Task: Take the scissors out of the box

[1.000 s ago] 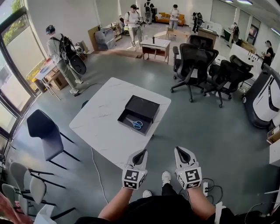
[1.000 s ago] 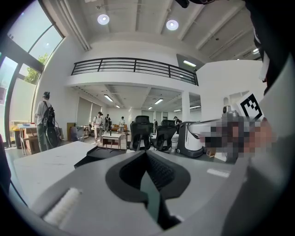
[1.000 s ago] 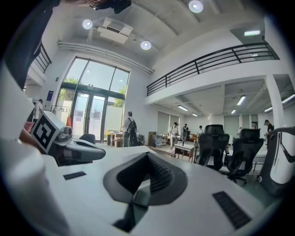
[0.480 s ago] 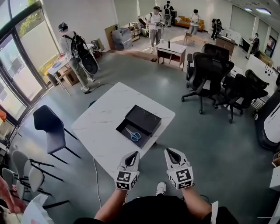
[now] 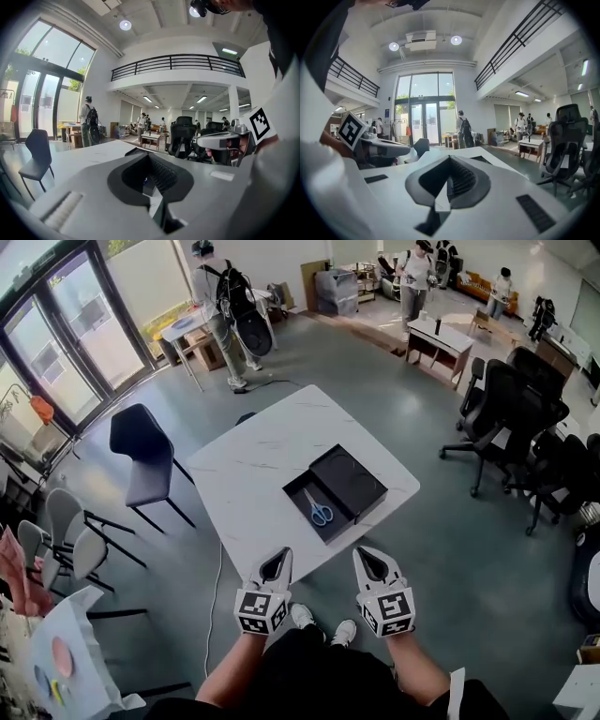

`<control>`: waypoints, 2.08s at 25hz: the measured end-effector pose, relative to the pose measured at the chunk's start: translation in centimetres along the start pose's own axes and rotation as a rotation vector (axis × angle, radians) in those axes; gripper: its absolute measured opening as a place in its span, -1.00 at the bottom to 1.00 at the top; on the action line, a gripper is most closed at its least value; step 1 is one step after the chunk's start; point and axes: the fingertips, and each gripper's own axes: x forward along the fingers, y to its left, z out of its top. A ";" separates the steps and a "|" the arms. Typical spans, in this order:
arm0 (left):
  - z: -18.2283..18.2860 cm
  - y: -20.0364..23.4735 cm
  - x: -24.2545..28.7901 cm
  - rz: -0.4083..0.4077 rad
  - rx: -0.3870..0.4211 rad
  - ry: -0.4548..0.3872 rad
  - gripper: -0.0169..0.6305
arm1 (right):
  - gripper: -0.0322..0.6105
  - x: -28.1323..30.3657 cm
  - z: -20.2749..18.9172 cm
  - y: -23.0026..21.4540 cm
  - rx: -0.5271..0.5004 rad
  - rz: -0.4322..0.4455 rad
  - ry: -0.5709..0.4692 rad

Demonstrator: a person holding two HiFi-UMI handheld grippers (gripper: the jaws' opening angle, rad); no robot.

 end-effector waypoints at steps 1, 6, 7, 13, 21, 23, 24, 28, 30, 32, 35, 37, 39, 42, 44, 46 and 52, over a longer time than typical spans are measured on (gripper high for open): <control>-0.2 0.6 -0.1 0.016 0.003 0.003 -0.92 | -0.88 0.7 -0.2 0.2 -0.002 0.013 0.009; -1.0 3.7 0.2 0.065 0.015 0.009 -0.92 | -0.88 4.3 -0.4 1.2 -0.032 0.056 0.046; -1.0 4.3 0.4 0.070 0.009 0.008 -0.92 | -0.88 5.2 -0.4 1.3 -0.041 0.061 0.056; -1.5 8.3 1.8 0.086 -0.019 0.015 -0.92 | -0.88 10.4 -1.0 1.4 -0.075 0.074 0.122; -3.3 14.0 3.1 0.120 -0.056 0.050 -0.92 | -0.88 16.1 -1.7 2.3 -0.109 0.078 0.197; -3.4 14.7 3.4 0.110 -0.061 0.041 -0.92 | -0.88 17.0 -2.0 2.3 -0.119 0.070 0.213; -3.5 14.9 3.4 0.105 -0.063 0.039 -0.92 | -0.88 17.3 -2.2 2.3 -0.124 0.065 0.221; -4.0 15.2 3.8 0.093 -0.079 0.036 -0.92 | -0.88 18.0 -3.3 1.8 -0.146 0.054 0.280; -4.1 15.3 4.1 0.090 -0.094 0.035 -0.92 | -0.88 18.4 -4.3 1.7 -0.156 0.063 0.324; -4.4 15.2 4.4 0.088 -0.103 0.037 -0.92 | -0.88 18.9 -5.4 1.3 -0.152 0.066 0.367; -5.1 15.5 5.1 0.095 -0.085 0.053 -0.92 | -0.88 20.0 -7.5 0.7 -0.141 0.078 0.437; -5.7 15.8 5.6 0.109 -0.088 0.069 -0.92 | -0.88 20.7 -8.7 0.3 -0.157 0.091 0.487; -5.9 15.9 5.9 0.122 -0.109 0.080 -0.92 | -0.88 21.1 -9.8 -0.1 -0.180 0.100 0.536; -6.8 15.7 6.5 0.133 -0.127 0.101 -0.92 | -0.88 21.6 -11.4 -0.7 -0.194 0.112 0.600; -7.5 15.6 6.9 0.142 -0.133 0.115 -0.92 | -0.88 22.1 -12.4 -0.9 -0.192 0.129 0.641; -7.9 15.6 7.2 0.152 -0.146 0.122 -0.92 | -0.88 22.5 -13.4 -0.8 -0.195 0.148 0.681; -9.2 16.2 7.5 0.174 -0.145 0.152 -0.92 | -0.62 23.5 -16.3 -1.1 -0.213 0.164 0.809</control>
